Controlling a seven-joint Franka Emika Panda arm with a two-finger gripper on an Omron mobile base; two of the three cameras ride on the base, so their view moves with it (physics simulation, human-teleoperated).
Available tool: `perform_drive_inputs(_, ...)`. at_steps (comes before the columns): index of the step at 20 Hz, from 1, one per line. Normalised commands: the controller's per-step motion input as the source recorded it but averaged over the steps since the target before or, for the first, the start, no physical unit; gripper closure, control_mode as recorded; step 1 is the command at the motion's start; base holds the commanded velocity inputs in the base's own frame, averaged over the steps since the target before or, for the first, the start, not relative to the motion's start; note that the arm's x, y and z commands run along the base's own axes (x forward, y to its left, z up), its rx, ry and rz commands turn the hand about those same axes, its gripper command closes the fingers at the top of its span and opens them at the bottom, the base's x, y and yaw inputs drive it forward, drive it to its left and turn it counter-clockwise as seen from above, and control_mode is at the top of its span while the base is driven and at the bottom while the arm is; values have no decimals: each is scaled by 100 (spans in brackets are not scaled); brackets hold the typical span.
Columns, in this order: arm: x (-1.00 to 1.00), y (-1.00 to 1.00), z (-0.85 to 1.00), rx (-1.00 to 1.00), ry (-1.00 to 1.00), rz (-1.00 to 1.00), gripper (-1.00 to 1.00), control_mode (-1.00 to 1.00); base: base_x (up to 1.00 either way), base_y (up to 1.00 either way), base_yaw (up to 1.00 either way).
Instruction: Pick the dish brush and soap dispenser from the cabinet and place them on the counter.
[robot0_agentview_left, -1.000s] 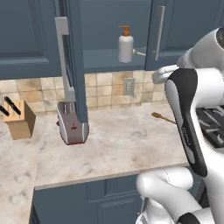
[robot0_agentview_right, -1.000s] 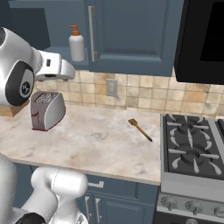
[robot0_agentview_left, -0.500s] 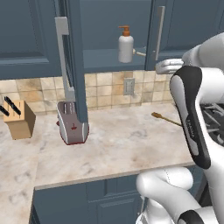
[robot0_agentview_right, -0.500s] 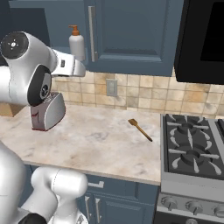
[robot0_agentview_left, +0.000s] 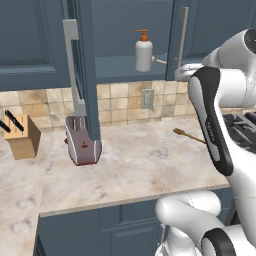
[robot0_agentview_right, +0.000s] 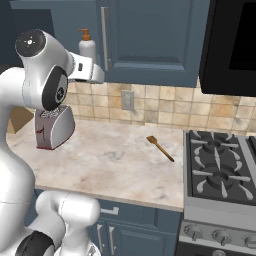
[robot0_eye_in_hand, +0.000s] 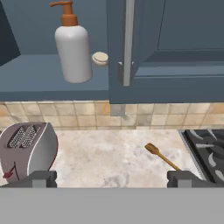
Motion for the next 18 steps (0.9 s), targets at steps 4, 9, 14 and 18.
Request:
perform_drive_inputs(4, 32, -15, 10, -8, 10, -3, -100, -100, 0, 0, 0)
perform_drive_inputs(9, 32, -8, 7, -2, 1, -1, -100, -100, 0, 0, 0)
perform_drive_inputs(14, 32, -4, 0, 0, 0, 0, -100, -100, 0, 0, 0)
perform_drive_inputs(18, 40, -3, 1, 0, 0, 0, -100, -100, 0, 0, 0)
